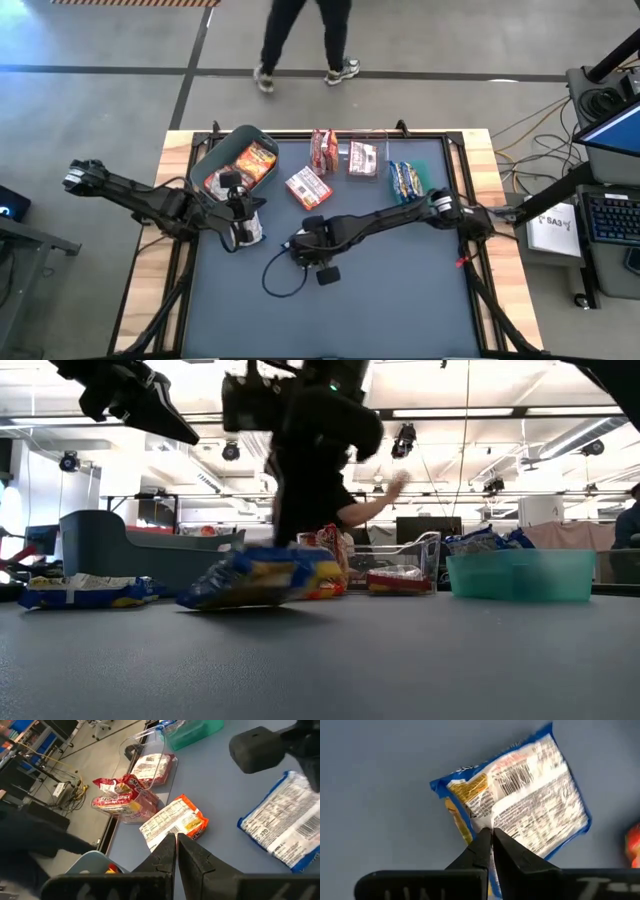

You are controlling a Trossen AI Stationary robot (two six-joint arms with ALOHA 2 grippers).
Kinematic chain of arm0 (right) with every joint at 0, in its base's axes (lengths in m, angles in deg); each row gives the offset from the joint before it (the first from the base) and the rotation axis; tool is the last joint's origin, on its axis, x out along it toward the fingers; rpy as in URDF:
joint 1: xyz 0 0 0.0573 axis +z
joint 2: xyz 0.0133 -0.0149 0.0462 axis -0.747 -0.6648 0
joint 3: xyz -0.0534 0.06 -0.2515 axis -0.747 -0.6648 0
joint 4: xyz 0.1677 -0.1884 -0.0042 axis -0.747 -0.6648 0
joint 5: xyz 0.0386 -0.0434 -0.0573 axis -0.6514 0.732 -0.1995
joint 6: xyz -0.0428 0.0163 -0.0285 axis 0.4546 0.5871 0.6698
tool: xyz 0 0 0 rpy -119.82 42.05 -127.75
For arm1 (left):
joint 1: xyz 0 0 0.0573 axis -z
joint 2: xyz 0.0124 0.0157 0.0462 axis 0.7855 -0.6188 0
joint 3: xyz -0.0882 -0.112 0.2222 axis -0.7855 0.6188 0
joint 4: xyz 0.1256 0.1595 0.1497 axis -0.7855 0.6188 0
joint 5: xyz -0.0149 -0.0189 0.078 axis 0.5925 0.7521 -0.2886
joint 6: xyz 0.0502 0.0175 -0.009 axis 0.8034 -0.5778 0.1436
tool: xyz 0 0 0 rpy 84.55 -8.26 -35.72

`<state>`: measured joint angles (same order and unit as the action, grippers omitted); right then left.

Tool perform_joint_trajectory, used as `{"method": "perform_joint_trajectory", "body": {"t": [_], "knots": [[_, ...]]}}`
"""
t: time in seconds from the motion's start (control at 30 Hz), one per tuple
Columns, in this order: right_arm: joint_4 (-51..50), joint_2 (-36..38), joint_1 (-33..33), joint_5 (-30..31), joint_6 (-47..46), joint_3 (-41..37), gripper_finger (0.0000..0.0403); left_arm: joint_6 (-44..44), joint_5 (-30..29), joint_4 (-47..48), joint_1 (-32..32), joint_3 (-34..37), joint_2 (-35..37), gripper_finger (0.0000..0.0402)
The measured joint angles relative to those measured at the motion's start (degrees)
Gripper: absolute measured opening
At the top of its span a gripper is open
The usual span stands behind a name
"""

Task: Sort Maruchan noodles
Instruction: Put the blue noodle pack into the green bin

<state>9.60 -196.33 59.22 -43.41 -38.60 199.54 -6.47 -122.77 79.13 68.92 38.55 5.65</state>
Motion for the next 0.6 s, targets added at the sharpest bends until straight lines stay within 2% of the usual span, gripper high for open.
{"method": "perform_joint_trajectory", "body": {"t": [0.13, 0.27, 0.5, 0.6], "knots": [[3.4, 4.1, 0.5, -0.5, -4.2, -6.7, 0.0008, 0.0, 0.2, -1.8, 0.0, 0.0, -0.1, 0.0000], [8.0, 11.6, 0.6, -3.0, -12.3, -16.5, 0.0008, 0.3, 0.7, -3.2, 0.0, 0.0, -0.6, 0.0000], [21.2, 29.6, 0.6, -3.3, -27.5, -35.2, 0.0008, 0.1, 4.4, -8.9, 0.0, 0.1, -3.1, 0.0000], [26.2, 34.8, 0.6, -3.5, -36.0, -42.8, 0.0008, -0.6, 9.1, -9.6, 0.0, 0.2, -5.4, 0.0000]]}}
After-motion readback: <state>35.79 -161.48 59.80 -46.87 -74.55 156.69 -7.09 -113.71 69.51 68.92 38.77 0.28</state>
